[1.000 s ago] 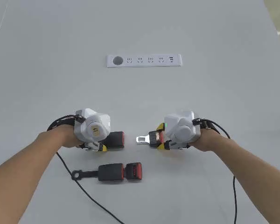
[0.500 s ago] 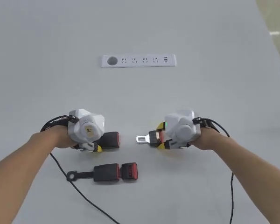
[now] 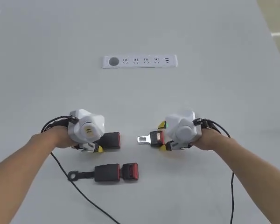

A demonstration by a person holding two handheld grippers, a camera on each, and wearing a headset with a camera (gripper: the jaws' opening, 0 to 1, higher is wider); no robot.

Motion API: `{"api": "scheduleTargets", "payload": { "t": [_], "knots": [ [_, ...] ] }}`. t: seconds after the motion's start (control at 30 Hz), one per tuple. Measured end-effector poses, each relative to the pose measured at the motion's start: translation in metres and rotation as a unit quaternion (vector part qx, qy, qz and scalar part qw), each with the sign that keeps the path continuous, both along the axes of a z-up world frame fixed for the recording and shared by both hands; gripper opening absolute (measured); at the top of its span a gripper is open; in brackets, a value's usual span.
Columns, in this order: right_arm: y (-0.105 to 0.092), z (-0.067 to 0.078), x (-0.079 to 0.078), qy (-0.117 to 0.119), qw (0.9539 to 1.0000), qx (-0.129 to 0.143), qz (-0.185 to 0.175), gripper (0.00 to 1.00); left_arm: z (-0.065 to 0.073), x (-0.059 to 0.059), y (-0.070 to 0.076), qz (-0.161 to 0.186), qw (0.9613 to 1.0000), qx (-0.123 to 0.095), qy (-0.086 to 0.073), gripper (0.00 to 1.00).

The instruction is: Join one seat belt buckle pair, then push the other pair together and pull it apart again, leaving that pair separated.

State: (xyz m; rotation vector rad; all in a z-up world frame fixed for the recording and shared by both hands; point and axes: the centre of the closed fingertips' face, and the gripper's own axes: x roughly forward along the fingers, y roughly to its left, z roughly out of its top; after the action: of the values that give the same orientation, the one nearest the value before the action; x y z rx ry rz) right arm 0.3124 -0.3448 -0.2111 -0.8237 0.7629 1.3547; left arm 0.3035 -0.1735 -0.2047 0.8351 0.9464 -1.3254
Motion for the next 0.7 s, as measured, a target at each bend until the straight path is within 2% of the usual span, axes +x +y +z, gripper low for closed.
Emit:
{"api": "scheduleTargets", "payload": {
  "t": [0.23,0.37,0.47,0.57,0.7],
  "knots": [
    [-0.004,0.006,-0.004,-0.003,1.0000,-0.003,-0.004,0.51,0.000,-0.002,0.001,0.013,0.9999,0.000,0.000,0.38],
    [-0.008,0.010,-0.005,-0.007,0.9999,-0.003,-0.009,0.56,0.001,-0.004,0.007,0.014,0.9999,0.008,-0.006,0.41],
    [-0.011,0.016,-0.008,-0.009,0.9998,0.001,-0.015,0.59,0.005,0.000,0.013,0.034,0.9992,0.001,-0.019,0.43],
    [-0.016,0.016,-0.011,-0.012,0.9997,0.004,-0.021,0.62,0.014,-0.001,0.020,0.050,0.9984,-0.008,-0.026,0.46],
    [-0.021,0.019,-0.019,-0.015,0.9994,0.008,-0.031,0.64,0.020,-0.006,0.031,0.082,0.9960,-0.024,-0.027,0.50]
  ]
}}
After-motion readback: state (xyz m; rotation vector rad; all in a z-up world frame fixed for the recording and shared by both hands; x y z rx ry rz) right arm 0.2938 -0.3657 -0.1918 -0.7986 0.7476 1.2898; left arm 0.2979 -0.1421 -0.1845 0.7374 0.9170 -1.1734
